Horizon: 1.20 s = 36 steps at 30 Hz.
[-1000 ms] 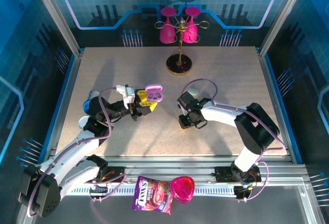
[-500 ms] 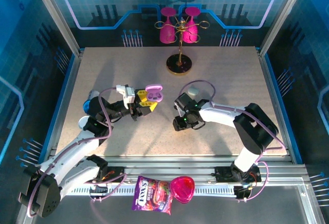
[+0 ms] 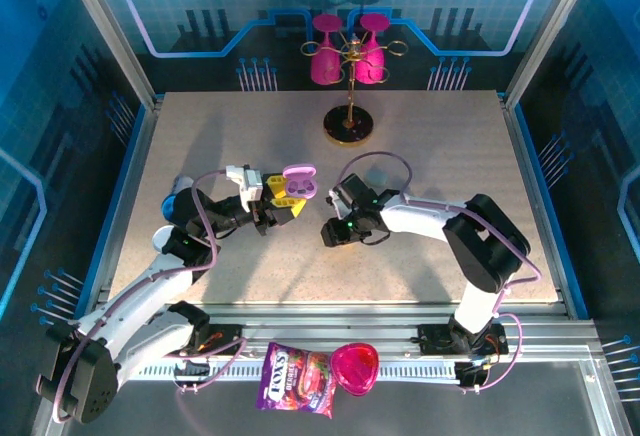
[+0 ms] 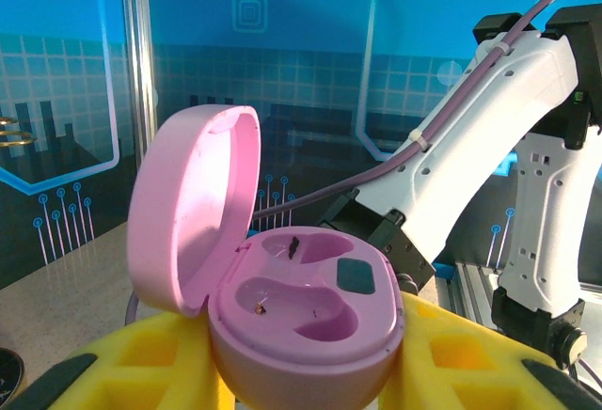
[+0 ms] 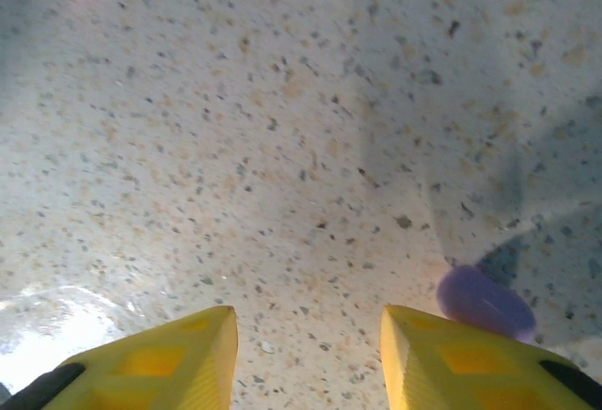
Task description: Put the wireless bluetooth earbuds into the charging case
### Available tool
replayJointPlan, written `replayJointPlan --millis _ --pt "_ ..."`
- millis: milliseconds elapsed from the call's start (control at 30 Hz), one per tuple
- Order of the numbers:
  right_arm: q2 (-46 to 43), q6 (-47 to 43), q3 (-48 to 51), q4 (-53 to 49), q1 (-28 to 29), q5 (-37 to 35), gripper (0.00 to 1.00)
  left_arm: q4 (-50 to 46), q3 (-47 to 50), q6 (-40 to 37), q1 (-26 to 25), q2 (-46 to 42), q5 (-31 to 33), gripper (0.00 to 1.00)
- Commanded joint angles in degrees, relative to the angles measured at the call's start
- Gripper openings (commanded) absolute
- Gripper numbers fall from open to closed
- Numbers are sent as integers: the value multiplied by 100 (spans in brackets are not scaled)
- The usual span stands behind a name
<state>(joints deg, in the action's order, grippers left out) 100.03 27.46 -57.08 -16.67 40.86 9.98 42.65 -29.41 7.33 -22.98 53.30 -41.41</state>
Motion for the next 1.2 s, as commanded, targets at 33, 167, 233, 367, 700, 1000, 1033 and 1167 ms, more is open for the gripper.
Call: replayJointPlan --millis 33,167,233,367,700,1000,1033,1167 --pt "-396 -93 65 331 -253 152 45 102 -21 -68 22 -83 -89 26" --pt "-287 -282 8 175 -494 13 46 114 -34 -71 23 -57 -112 26" --pt "-148 -312 -14 100 -592 -40 46 121 -30 -56 22 -51 -120 26" --pt "143 -415 -34 87 -725 103 43 110 -30 -65 26 -64 -113 26" --pt "259 -567 177 344 -733 735 41 129 -65 -64 24 -21 -131 26" --pt "14 -546 495 447 -729 1029 35 161 -78 -39 22 23 -138 26" --pt "22 -539 492 453 -726 1035 34 187 -73 -30 22 38 -139 26" --pt "99 -487 487 516 -719 1017 30 211 -78 -7 22 58 -156 26"
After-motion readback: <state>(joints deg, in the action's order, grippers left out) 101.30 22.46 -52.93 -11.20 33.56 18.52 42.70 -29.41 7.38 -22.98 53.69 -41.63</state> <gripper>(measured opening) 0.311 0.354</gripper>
